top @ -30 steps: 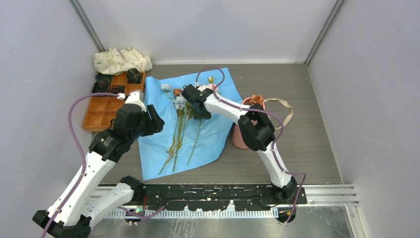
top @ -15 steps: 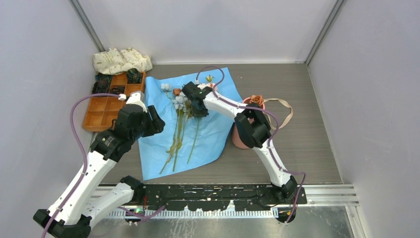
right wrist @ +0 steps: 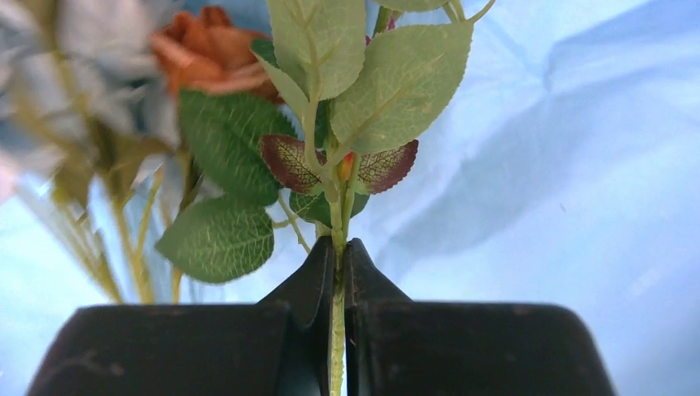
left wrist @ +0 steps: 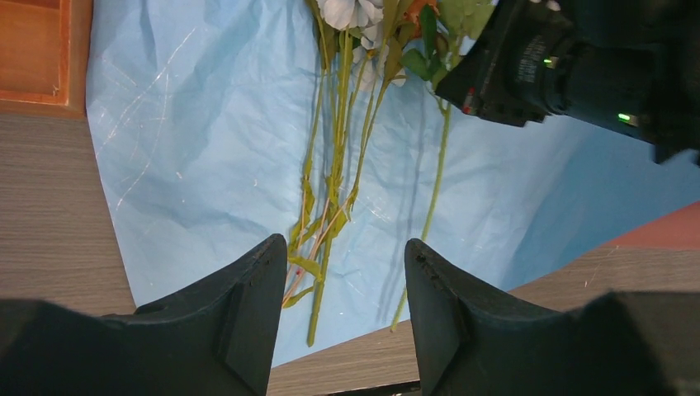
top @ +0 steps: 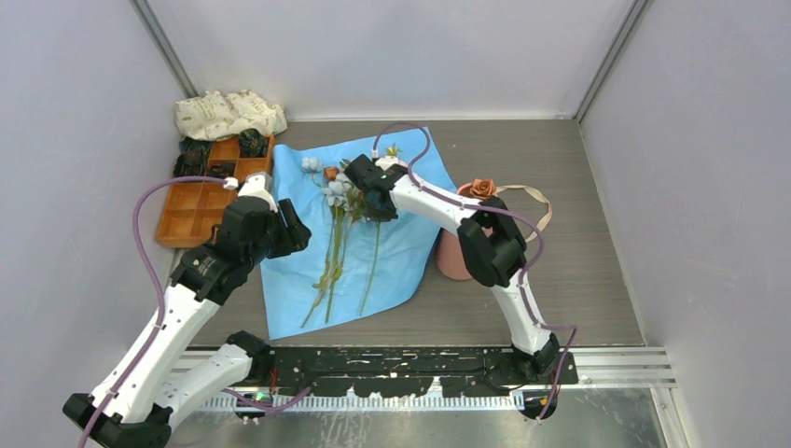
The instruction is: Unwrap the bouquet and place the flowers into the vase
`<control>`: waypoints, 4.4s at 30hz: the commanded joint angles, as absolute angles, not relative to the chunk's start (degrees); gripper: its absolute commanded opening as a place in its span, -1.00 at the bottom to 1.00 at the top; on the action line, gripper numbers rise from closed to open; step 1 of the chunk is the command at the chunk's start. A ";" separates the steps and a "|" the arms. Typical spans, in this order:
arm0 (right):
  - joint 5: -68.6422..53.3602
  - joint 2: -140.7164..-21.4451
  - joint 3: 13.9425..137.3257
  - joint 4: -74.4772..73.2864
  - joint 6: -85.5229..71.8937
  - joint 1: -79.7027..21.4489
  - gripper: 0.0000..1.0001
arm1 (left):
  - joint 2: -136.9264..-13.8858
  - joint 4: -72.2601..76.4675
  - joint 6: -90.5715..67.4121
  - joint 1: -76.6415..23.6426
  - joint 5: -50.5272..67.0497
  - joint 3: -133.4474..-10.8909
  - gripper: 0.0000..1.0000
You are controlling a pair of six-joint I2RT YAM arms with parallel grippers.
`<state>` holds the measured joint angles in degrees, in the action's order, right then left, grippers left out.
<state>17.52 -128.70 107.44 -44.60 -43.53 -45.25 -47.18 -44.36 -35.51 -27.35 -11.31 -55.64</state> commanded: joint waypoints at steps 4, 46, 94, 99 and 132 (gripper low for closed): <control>26.37 -108.43 106.82 -46.00 -42.27 -49.37 -0.98 | -46.86 -41.04 -35.92 -27.22 -10.03 -55.55 0.10; 69.44 -70.71 91.05 16.89 35.91 -55.80 -0.98 | -48.49 -35.47 -38.07 -27.20 -4.21 -53.70 0.09; 50.83 -54.92 62.01 0.53 0.31 -49.79 -0.75 | -51.86 -32.88 -38.65 -27.19 -3.08 -52.40 0.08; 47.61 -50.55 59.43 -4.35 -4.95 -49.92 -0.23 | -51.71 -32.52 -39.28 -27.24 -2.83 -51.49 0.08; 24.75 -33.40 63.90 -16.23 -17.95 -50.35 0.09 | -82.92 -24.21 -40.73 -28.65 -5.28 -56.01 -0.15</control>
